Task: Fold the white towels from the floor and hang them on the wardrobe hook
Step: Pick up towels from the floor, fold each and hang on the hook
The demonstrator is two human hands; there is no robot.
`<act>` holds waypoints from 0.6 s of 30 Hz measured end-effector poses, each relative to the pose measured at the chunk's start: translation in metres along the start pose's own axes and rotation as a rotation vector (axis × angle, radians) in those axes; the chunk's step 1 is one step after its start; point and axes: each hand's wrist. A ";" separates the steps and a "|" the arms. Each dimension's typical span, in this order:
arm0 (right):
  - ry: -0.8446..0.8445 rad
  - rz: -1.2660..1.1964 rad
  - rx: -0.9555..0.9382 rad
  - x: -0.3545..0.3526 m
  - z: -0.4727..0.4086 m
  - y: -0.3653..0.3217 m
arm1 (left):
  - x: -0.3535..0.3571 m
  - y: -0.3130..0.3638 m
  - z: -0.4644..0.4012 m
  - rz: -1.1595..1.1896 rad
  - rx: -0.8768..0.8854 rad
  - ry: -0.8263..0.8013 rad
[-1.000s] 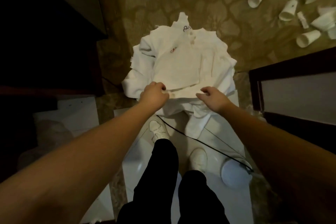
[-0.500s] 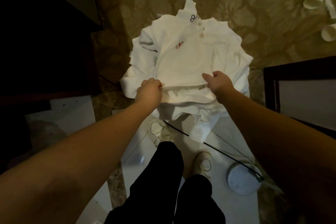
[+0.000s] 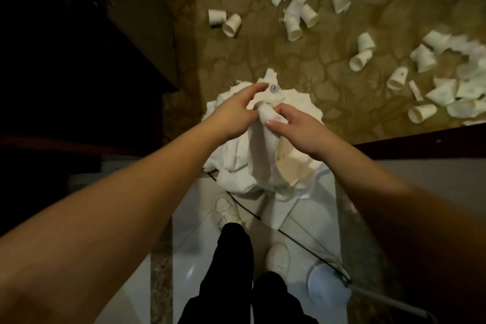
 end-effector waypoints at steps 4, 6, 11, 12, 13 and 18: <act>-0.040 -0.076 -0.086 -0.028 0.045 -0.064 | -0.025 0.076 0.044 -0.050 0.049 -0.153; -0.049 -0.089 -0.133 -0.040 0.072 -0.092 | -0.035 0.106 0.073 -0.081 0.067 -0.170; -0.087 0.026 -0.231 -0.053 0.139 -0.151 | -0.049 0.150 0.161 -0.225 0.032 -0.104; -0.105 0.062 -0.242 -0.052 0.151 -0.163 | -0.048 0.156 0.179 -0.245 0.026 -0.082; -0.121 0.092 -0.258 -0.051 0.164 -0.175 | -0.047 0.161 0.198 -0.262 0.022 -0.054; -0.172 0.207 -0.389 -0.031 0.231 -0.242 | -0.036 0.179 0.297 -0.298 -0.012 0.079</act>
Point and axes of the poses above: each hand's wrist, its own z-axis away from the middle knuckle, its own x-axis out of the palm, y = z × x, and after that the axes turned 7 degrees about -y, right-handed
